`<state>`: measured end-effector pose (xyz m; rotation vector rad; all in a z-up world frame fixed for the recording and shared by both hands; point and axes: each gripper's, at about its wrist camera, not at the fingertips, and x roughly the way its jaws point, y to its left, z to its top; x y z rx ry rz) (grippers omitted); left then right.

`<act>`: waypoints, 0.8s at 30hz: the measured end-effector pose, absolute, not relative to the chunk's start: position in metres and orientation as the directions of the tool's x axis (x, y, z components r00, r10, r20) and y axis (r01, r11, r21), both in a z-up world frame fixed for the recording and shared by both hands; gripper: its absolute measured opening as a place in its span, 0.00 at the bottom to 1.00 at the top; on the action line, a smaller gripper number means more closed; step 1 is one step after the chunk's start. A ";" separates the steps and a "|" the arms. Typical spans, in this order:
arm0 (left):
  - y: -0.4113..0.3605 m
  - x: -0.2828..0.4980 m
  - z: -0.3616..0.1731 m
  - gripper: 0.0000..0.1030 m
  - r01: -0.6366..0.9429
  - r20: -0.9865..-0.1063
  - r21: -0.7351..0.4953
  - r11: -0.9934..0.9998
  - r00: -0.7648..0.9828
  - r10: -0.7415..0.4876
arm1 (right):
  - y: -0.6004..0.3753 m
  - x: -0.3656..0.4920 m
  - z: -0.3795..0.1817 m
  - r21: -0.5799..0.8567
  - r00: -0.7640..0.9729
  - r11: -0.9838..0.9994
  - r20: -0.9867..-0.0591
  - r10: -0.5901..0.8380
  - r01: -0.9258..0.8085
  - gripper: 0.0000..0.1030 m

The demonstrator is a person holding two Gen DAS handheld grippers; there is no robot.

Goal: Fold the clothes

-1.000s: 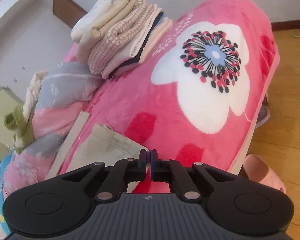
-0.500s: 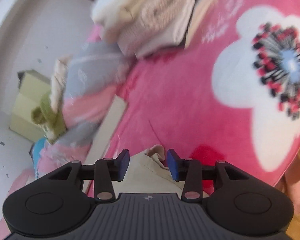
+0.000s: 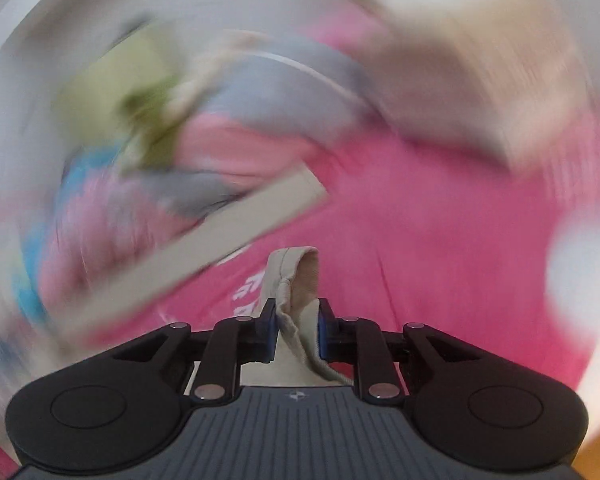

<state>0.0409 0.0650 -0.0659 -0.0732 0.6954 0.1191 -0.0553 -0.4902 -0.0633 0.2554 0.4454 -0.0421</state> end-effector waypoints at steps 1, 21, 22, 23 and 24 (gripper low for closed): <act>0.064 0.041 -0.066 0.63 -0.134 -0.643 -0.025 0.991 0.761 0.086 | -0.472 -0.057 -0.063 0.084 0.906 0.993 -0.420 -0.046 0.089 0.19; 0.062 0.039 -0.064 0.66 -0.130 -0.635 -0.029 0.991 0.768 0.083 | -0.502 -0.059 -0.072 0.273 0.899 0.960 -0.433 0.062 0.065 0.26; 0.064 0.037 -0.063 0.66 -0.127 -0.631 -0.032 0.991 0.772 0.079 | -0.503 -0.052 -0.079 0.235 0.879 0.968 -0.476 0.038 0.085 0.25; 0.065 0.036 -0.063 0.66 -0.124 -0.627 -0.035 0.992 0.775 0.075 | -0.504 -0.044 -0.086 0.196 0.856 0.975 -0.517 0.013 0.104 0.25; 0.066 0.035 -0.064 0.66 -0.121 -0.627 -0.037 0.992 0.776 0.071 | -0.509 -0.040 -0.092 0.173 0.836 0.976 -0.548 -0.018 0.134 0.16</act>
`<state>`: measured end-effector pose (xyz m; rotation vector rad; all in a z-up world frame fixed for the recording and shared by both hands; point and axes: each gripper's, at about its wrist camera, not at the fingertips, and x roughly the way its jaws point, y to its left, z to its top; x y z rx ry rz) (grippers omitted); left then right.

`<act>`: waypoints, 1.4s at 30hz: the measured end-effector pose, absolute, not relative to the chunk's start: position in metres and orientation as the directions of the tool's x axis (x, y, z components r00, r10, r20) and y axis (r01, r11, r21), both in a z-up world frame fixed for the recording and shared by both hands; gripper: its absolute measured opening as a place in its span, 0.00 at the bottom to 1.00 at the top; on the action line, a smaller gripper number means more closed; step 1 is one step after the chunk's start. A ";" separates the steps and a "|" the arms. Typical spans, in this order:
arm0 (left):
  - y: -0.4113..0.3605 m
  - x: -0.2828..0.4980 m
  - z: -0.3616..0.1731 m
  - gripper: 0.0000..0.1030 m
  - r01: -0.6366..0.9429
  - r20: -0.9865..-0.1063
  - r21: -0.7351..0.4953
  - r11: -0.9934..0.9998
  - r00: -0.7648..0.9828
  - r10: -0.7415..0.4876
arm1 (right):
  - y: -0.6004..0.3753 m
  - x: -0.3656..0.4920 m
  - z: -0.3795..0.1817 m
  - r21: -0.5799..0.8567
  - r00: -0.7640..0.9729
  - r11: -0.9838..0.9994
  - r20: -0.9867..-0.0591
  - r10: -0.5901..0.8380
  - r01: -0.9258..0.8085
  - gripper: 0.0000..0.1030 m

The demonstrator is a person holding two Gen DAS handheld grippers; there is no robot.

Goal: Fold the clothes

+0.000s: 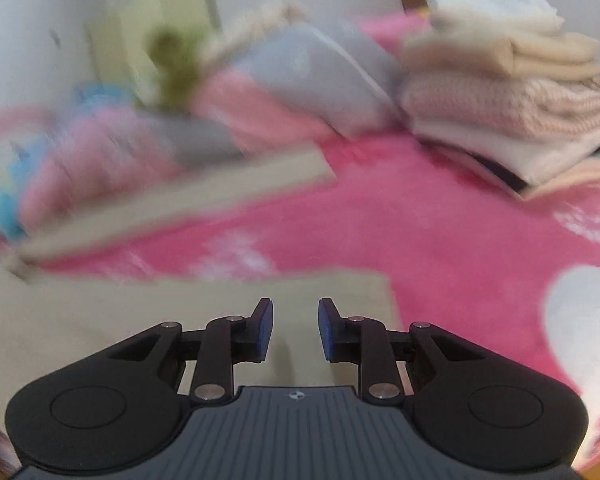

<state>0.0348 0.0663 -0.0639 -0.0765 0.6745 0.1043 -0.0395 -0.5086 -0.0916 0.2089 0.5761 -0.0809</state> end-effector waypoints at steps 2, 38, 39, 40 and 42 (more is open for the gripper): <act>0.070 0.034 -0.065 0.66 -0.118 -0.626 -0.047 0.992 0.777 0.063 | -0.537 -0.041 -0.094 0.218 0.814 0.939 -0.573 -0.097 0.265 0.13; 0.091 0.029 -0.066 0.68 -0.054 -0.601 -0.123 0.991 0.799 -0.031 | -0.472 0.029 -0.048 0.354 0.627 0.935 -0.720 0.299 -0.039 0.19; 0.091 0.028 -0.065 0.68 -0.050 -0.601 -0.124 0.991 0.799 -0.035 | -0.459 0.033 -0.053 0.337 0.583 0.937 -0.743 0.327 -0.096 0.18; 0.090 0.027 -0.064 0.68 -0.045 -0.600 -0.126 0.991 0.799 -0.040 | -0.453 0.037 -0.057 0.328 0.554 0.937 -0.760 0.339 -0.124 0.17; 0.091 0.023 -0.062 0.68 -0.038 -0.597 -0.128 0.991 0.801 -0.046 | -0.478 0.052 -0.061 0.356 0.582 0.934 -0.759 0.291 -0.002 0.03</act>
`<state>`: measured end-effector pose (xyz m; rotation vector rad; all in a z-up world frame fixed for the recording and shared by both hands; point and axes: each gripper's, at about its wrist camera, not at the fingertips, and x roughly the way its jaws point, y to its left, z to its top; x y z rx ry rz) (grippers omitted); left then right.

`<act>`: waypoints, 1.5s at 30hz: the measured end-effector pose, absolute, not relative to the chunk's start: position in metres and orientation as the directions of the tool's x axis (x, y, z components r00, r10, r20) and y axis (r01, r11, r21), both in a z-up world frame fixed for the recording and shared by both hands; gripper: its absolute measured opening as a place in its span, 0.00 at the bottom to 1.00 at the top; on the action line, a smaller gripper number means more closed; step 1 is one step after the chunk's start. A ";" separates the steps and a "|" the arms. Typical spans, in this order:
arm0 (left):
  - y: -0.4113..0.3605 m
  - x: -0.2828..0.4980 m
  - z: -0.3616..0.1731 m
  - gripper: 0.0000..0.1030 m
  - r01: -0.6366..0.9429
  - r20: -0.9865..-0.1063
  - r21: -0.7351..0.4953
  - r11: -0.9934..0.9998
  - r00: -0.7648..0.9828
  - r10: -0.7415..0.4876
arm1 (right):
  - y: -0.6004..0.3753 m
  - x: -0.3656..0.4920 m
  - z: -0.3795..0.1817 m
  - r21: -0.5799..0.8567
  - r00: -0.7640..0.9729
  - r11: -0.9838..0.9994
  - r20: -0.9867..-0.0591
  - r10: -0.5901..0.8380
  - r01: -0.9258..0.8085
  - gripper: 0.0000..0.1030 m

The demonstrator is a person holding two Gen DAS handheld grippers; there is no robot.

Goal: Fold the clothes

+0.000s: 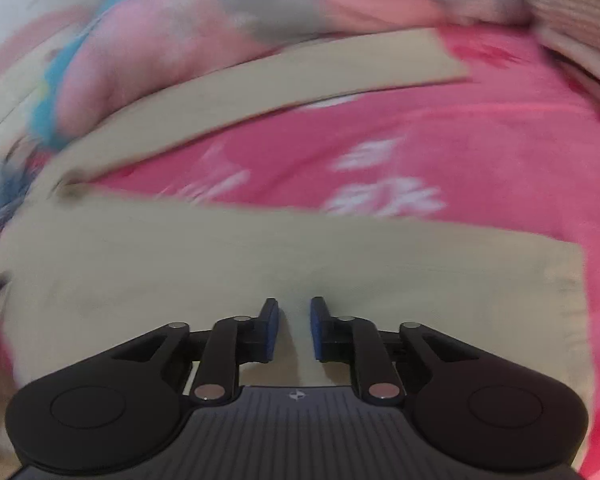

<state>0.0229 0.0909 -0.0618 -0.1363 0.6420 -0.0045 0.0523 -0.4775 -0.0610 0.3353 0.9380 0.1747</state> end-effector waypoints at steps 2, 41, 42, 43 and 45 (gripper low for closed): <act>0.092 0.020 -0.060 0.68 -0.032 -0.591 -0.133 0.991 0.805 -0.054 | -0.519 0.061 -0.058 0.385 0.622 0.890 -0.766 0.163 0.242 0.00; 0.093 0.033 -0.071 0.68 0.129 -0.571 -0.237 0.963 0.783 -0.245 | -0.340 0.105 -0.021 0.304 0.620 0.950 -0.759 0.199 0.066 0.07; 0.091 0.033 -0.072 0.68 0.128 -0.575 -0.234 0.964 0.781 -0.244 | -0.322 0.103 -0.015 0.230 0.628 0.973 -0.760 0.167 0.020 0.08; 0.090 0.034 -0.073 0.69 0.128 -0.578 -0.229 0.965 0.780 -0.241 | -0.304 0.102 -0.011 0.182 0.632 0.983 -0.758 0.162 -0.034 0.08; 0.088 0.032 -0.073 0.69 0.128 -0.582 -0.215 0.968 0.779 -0.232 | -0.259 0.105 -0.012 0.253 0.599 0.950 -0.737 0.313 -0.185 0.10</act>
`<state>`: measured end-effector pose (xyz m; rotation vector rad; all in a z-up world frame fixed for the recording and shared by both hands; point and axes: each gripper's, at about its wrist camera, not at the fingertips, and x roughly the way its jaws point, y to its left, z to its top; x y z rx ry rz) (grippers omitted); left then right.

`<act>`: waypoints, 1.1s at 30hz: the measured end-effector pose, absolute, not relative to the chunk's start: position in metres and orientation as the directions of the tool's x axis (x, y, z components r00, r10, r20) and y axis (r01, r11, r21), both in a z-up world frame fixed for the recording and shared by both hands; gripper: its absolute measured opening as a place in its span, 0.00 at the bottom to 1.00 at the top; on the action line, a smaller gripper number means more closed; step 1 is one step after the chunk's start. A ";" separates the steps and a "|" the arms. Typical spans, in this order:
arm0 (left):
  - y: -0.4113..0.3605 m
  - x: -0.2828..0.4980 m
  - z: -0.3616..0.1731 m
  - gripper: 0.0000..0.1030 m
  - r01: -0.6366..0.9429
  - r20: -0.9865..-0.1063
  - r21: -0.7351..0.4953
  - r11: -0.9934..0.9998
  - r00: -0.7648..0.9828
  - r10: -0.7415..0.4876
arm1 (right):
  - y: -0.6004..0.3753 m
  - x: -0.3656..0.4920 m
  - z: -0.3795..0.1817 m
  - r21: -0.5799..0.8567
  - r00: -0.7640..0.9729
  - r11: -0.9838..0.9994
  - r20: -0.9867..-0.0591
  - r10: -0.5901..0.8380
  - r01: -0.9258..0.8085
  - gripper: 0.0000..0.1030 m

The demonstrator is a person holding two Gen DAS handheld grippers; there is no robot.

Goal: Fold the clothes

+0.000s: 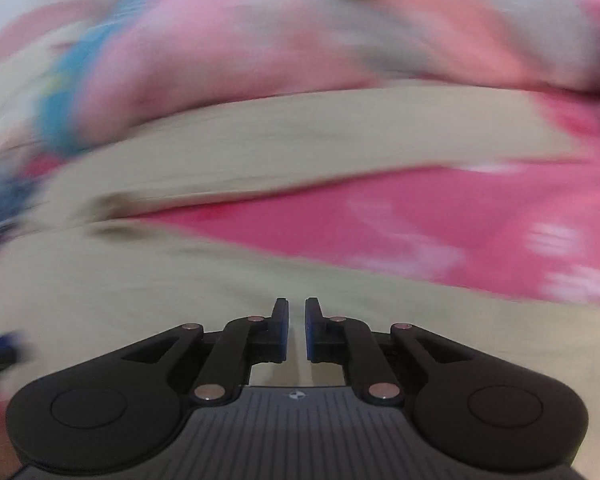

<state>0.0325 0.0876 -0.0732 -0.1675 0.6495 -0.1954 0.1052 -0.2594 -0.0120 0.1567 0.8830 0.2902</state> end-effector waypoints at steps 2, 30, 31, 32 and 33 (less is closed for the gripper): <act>0.087 0.031 -0.072 0.69 0.126 -0.587 -0.210 0.969 0.777 -0.228 | -0.216 0.115 -0.018 0.327 0.540 0.894 -0.714 0.445 -0.305 0.11; 0.070 0.035 -0.068 0.72 0.099 -0.647 -0.106 0.989 0.749 -0.144 | -0.520 0.043 -0.076 0.598 0.685 0.733 -0.683 0.253 0.325 0.00; 0.070 0.036 -0.067 0.72 0.098 -0.646 -0.108 0.989 0.749 -0.145 | -0.543 0.030 -0.076 0.598 0.706 0.699 -0.683 0.189 0.392 0.00; 0.070 0.036 -0.067 0.72 0.096 -0.646 -0.108 0.989 0.749 -0.144 | -0.566 0.018 -0.076 0.599 0.720 0.658 -0.683 0.123 0.456 0.00; 0.070 0.036 -0.066 0.72 0.094 -0.647 -0.107 0.990 0.749 -0.141 | -0.590 0.005 -0.076 0.600 0.728 0.612 -0.683 0.056 0.515 0.03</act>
